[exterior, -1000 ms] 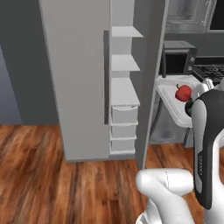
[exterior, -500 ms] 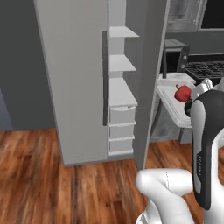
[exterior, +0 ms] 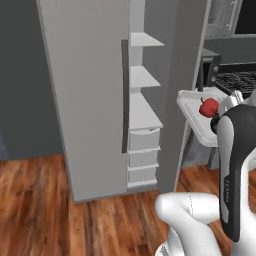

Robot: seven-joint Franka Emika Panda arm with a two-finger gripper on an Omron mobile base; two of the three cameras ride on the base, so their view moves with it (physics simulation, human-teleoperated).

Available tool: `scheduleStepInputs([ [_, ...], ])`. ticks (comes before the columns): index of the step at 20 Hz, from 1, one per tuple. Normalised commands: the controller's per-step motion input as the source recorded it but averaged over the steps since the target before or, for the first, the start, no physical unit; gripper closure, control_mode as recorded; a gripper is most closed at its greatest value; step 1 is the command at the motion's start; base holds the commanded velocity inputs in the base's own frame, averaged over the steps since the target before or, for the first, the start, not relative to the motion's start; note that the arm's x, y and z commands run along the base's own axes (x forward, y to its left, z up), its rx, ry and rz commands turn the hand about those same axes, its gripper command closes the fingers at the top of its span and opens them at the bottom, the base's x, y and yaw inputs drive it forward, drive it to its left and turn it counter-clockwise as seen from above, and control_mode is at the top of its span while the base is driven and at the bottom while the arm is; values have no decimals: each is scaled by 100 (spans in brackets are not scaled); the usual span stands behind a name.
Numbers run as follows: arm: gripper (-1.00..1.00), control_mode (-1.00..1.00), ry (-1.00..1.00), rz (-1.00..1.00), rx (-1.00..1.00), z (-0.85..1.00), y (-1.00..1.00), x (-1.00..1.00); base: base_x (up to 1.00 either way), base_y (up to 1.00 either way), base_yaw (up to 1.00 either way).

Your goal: Take the eggplant and bell pepper out of the freezer and place them in the tupperware container on the counter. Then put the tupperware containing the vegetables back in the freezer.

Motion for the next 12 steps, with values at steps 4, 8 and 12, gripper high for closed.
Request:
scheduleStepInputs([
  [4,100,100,0,0,0,0,0,0,75,20,-8],
  [8,100,100,0,0,0,0,0,0,72,14,-7],
  [12,100,100,0,0,0,0,0,0,69,18,-7],
])
